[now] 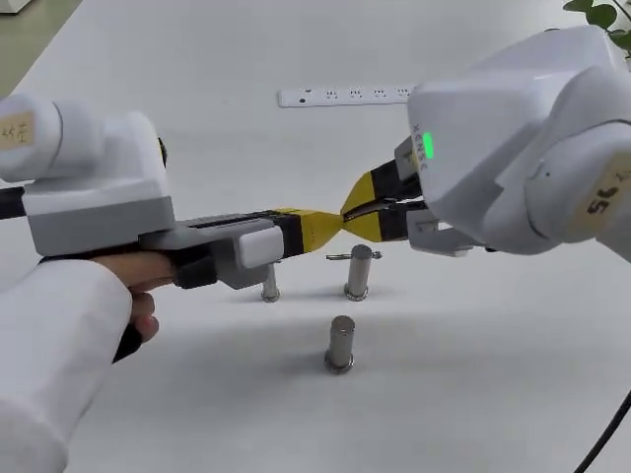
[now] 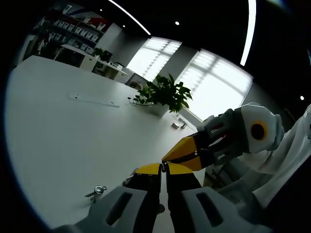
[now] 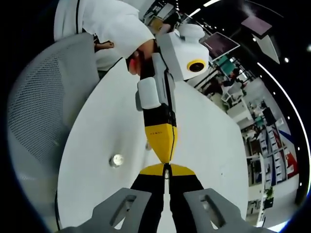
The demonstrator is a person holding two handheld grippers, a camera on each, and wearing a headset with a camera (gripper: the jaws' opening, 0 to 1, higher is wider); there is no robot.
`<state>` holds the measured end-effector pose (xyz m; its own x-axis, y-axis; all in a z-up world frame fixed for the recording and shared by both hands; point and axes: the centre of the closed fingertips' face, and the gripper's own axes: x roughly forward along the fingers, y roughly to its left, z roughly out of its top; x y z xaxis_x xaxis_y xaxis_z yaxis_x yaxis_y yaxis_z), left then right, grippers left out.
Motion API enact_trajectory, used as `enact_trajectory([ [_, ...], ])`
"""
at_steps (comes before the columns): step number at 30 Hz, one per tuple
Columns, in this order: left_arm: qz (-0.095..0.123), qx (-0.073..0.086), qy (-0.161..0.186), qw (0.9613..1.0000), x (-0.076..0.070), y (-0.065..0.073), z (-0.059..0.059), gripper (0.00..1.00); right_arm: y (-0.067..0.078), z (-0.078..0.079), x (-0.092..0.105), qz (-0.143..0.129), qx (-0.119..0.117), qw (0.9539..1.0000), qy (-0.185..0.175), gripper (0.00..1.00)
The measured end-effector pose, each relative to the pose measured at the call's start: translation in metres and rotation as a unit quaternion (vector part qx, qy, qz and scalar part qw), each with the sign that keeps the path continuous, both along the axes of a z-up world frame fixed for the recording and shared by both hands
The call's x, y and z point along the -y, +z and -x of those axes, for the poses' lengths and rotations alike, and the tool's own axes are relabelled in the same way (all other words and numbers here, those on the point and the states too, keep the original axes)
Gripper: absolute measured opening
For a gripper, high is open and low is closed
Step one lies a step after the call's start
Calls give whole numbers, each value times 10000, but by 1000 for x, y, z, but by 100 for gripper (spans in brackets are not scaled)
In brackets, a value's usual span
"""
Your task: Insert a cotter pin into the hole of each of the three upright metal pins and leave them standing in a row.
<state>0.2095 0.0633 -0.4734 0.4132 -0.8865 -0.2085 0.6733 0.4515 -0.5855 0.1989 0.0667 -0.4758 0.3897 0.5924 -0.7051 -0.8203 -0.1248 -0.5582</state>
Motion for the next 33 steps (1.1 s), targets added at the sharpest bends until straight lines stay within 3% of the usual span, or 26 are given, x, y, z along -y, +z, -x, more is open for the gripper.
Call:
enact_trajectory([
  [5, -76, 110, -30, 9999, -1, 1, 2, 0, 0, 1, 0, -10, 11, 10000, 49, 0],
  [10, -48, 21, 21, 10000, 0, 1, 3, 0, -1, 1, 0, -26, 24, 9999, 115, 0],
  [16, -61, 26, 25, 10000, 0, 2, 4, 0, -2, 3, 0, -27, 65, 9998, 191, 0],
  [20, -190, 159, -29, 9997, -1, 2, 6, 0, -3, 3, 5, -154, -146, 9998, 1, 0],
  [23, -314, 270, -64, 9991, -3, 1, 7, 0, -4, -4, 11, -259, -217, 9991, -268, 11],
  [25, -413, 339, -124, 9985, -4, 1, 9, 0, -5, -8, 17, -380, -332, 9976, -473, 22],
  [30, -786, 619, -313, 9945, -6, -2, 14, 0, -9, -5, 25, -694, -993, 9902, -700, 23],
  [32, -878, 728, -384, 9927, -5, -1, 17, 0, -11, -2, 26, -890, -1338, 9837, -802, 27],
  [33, -900, 783, -425, 9919, -5, -1, 18, 0, -11, 1, 25, -1051, -1562, 9784, -854, 29],
])
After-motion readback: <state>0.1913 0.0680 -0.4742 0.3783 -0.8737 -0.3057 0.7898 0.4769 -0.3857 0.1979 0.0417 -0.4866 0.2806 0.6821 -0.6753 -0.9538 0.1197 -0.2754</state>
